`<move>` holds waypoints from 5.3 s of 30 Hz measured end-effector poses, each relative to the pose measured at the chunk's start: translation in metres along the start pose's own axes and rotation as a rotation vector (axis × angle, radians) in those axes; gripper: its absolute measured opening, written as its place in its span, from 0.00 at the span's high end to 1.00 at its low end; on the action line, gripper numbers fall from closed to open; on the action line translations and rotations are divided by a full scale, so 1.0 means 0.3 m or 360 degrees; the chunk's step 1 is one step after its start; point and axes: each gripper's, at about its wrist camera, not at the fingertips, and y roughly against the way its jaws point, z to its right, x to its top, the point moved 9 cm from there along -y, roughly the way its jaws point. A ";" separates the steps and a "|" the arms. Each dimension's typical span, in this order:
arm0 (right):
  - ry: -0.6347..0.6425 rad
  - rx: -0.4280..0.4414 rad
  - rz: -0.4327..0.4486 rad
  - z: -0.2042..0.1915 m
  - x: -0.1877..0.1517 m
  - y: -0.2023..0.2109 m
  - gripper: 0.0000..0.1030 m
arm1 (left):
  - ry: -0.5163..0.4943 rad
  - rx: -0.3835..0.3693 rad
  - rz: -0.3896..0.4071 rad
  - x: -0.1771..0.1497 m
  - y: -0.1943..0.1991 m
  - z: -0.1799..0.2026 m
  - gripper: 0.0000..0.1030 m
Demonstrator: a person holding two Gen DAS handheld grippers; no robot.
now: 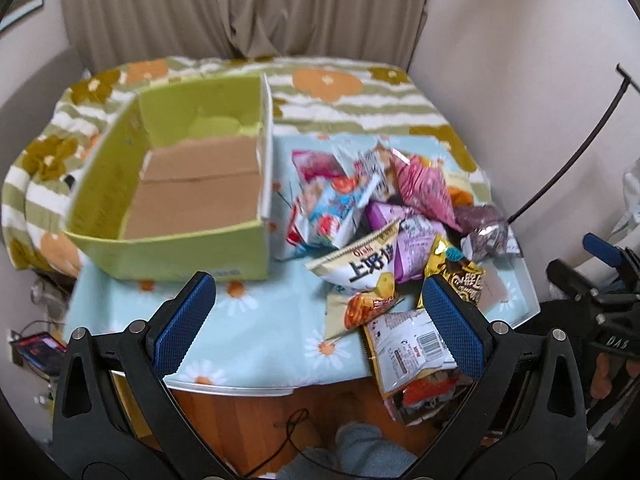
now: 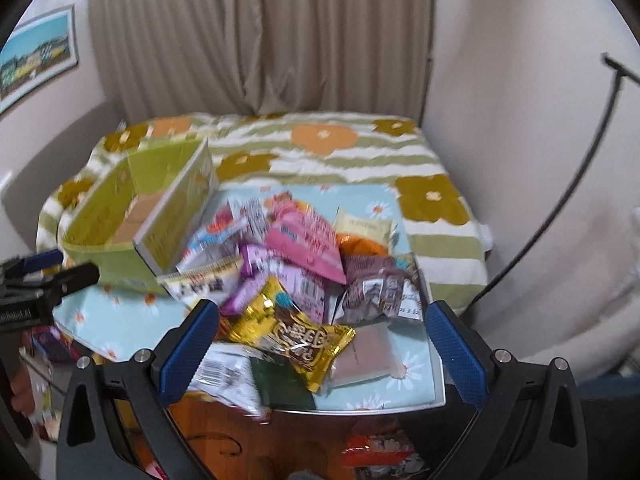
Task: Organize snacks
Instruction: 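Grasp the white Oishi chip bag with the left tool while the right tool grasps the gold chocolate bag, then carry both bags into the green box and open both tools to release them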
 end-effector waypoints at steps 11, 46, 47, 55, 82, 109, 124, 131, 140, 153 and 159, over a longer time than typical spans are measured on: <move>0.0459 0.0331 -0.0276 -0.033 -0.127 -0.337 0.00 | 0.0101 -0.0006 -0.0286 -0.098 -0.338 0.093 0.01; 0.0786 0.0563 -0.0426 -0.102 -0.211 -0.474 0.54 | 0.0165 0.0091 -0.0335 -0.148 -0.439 0.094 0.48; 0.0782 0.0565 -0.0419 -0.101 -0.207 -0.469 0.54 | 0.0160 0.0095 -0.0326 -0.147 -0.431 0.097 0.48; 0.0750 0.0563 -0.0332 -0.088 -0.146 -0.401 0.58 | 0.0119 0.0128 -0.0240 -0.103 -0.326 0.107 0.50; 0.0600 0.0596 0.0037 -0.185 0.211 -0.107 0.59 | 0.0229 0.0196 0.0139 0.157 0.116 -0.055 0.52; 0.0145 0.0432 0.0017 -0.846 0.693 -0.389 0.59 | 0.0094 0.0024 0.0011 0.630 -0.177 -0.823 0.52; 0.0067 0.0354 -0.0222 -0.904 0.688 -0.668 0.59 | 0.0073 0.0161 -0.0229 0.601 -0.527 -0.925 0.11; 0.0146 0.0366 -0.0273 -0.924 0.660 -0.714 0.59 | 0.0102 0.0179 -0.0224 0.561 -0.476 -0.937 0.11; 0.0199 0.0435 -0.0262 -0.969 0.692 -0.746 0.59 | 0.0189 0.0215 -0.0150 0.534 -0.372 -0.968 0.11; 0.0229 0.0442 -0.0355 -1.013 0.665 -0.885 0.00 | 0.0204 0.0299 -0.0156 0.487 -0.343 -0.996 0.11; 0.0250 0.0445 -0.0326 -1.006 0.646 -0.829 0.00 | 0.0250 0.0259 -0.0120 0.469 -0.305 -0.990 0.11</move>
